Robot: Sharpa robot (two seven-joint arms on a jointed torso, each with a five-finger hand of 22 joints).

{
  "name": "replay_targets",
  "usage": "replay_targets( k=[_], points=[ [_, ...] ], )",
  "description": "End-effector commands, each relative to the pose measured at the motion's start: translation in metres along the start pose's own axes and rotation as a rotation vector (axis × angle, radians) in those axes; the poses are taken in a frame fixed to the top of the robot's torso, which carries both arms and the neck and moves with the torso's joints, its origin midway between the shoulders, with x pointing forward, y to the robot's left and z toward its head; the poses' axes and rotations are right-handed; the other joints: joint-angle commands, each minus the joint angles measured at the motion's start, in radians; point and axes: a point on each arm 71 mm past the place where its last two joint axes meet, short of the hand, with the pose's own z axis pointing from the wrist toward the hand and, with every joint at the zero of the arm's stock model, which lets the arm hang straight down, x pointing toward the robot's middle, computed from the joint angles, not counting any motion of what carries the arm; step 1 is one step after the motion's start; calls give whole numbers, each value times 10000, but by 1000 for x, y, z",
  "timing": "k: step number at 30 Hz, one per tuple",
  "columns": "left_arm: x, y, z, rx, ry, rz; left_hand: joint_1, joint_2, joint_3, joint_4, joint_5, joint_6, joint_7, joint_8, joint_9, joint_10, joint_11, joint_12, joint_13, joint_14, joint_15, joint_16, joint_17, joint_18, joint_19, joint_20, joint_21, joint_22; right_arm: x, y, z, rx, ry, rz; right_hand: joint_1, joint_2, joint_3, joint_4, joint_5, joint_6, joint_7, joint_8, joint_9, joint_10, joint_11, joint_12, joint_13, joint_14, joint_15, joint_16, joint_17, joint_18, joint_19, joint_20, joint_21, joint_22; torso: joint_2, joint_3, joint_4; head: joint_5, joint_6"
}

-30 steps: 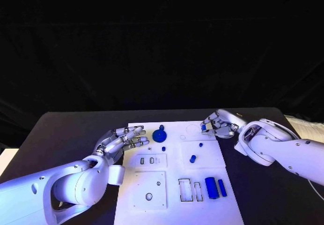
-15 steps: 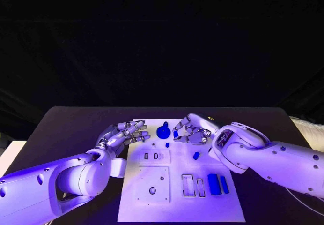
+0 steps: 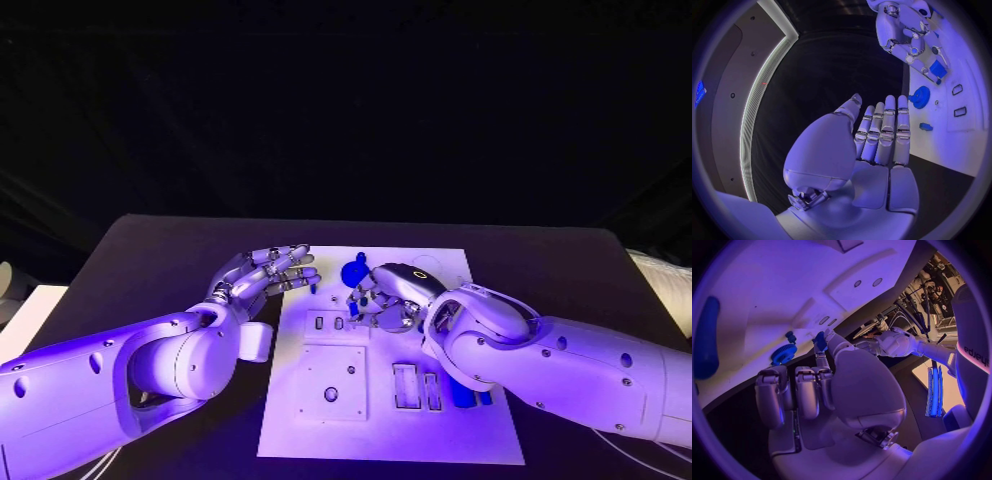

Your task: Assemble the parts on the task board

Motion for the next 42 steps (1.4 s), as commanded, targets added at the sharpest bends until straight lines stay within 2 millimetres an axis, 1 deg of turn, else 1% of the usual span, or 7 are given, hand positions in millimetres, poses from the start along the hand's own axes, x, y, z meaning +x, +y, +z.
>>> replay_targets(
  k=[1, 10, 22, 35, 37, 39, 42],
  points=[
    [3, -1, 0, 126, 196, -141, 46, -29, 41, -8, -38, -74, 17, -31, -7, -52, 17, -25, -10, -22, 11, -61, 10, 108, 21, 29, -37, -9, 8, 0, 2, 150, 287, -633, -83, 1, -4, 36, 50, 259, -205, 68, 111, 1019, -57, 35, 2608, 1044, -72, 41, 2634, -142, 1047, -60, 23, 2629, -2, -6, -3, 29, -26],
    [6, -1, 0, 101, 276, -180, 46, -29, 41, -8, -38, -74, 17, -31, -7, -52, 17, -25, -10, -22, 11, -61, 10, 108, 21, 29, -37, -9, 18, 2, 8, 169, 503, -820, -121, -40, -24, 29, 46, 250, -198, 58, 108, 1019, -53, 35, 2608, 1044, -71, 41, 2634, -142, 1047, -61, 23, 2629, 12, 8, 5, 37, -70],
    [6, -1, 0, 87, 279, -182, 41, -24, 59, -16, -38, -72, 15, -27, -6, -50, 14, -19, -8, -17, 9, -63, 13, 109, 24, 28, -39, -8, 23, 3, 8, 240, 986, -1105, -258, -112, -74, 47, -51, 199, -171, 14, 95, 1019, -32, 35, 2608, 1044, -57, 41, 2634, -142, 1047, -54, 23, 2629, 8, 6, 1, 65, -121],
    [5, -1, -1, 73, 275, -181, 41, -24, 59, -16, -38, -72, 15, -27, -6, -50, 14, -19, -8, -17, 9, -63, 13, 109, 24, 28, -39, -8, 25, 2, 5, 420, 1373, -1549, -515, -353, -223, 95, -151, 59, -91, -100, 54, 1019, 36, 35, 2608, 1044, -5, 41, 2634, -142, 1047, -17, 23, 2629, 8, 9, 7, 73, -184],
    [5, -1, -1, 59, 280, -183, 41, -24, 59, -16, -38, -72, 15, -27, -6, -50, 14, -19, -8, -17, 9, -63, 13, 109, 24, 28, -39, -8, 25, 2, 4, 458, 1416, -1601, -531, -368, -232, 100, -155, 49, -85, -108, 51, 1019, 41, 35, 2608, 1044, 0, 41, 2634, -142, 1047, -14, 23, 2629, 13, 13, 8, 93, -229],
    [5, 0, -1, 51, 272, -179, 41, -24, 59, -16, -38, -72, 15, -27, -6, -50, 14, -19, -8, -17, 9, -63, 13, 109, 24, 28, -39, -8, 25, 1, 4, 499, 1430, -1652, -564, -403, -254, 110, -160, 28, -72, -125, 44, 1019, 52, 35, 2608, 1044, 9, 41, 2634, -141, 1046, -5, 23, 2628, 12, 13, 4, 110, -219],
    [5, 0, -1, 47, 262, -174, 41, -24, 59, -16, -38, -72, 15, -27, -6, -50, 14, -19, -8, -17, 9, -63, 13, 109, 24, 28, -39, -8, 25, 1, 4, 563, 1411, -1714, -586, -423, -267, 119, -160, 14, -64, -135, 40, 1019, 59, 35, 2608, 1044, 15, 41, 2634, -142, 1047, 0, 23, 2629, 7, 15, -5, 91, -231]
  ],
)
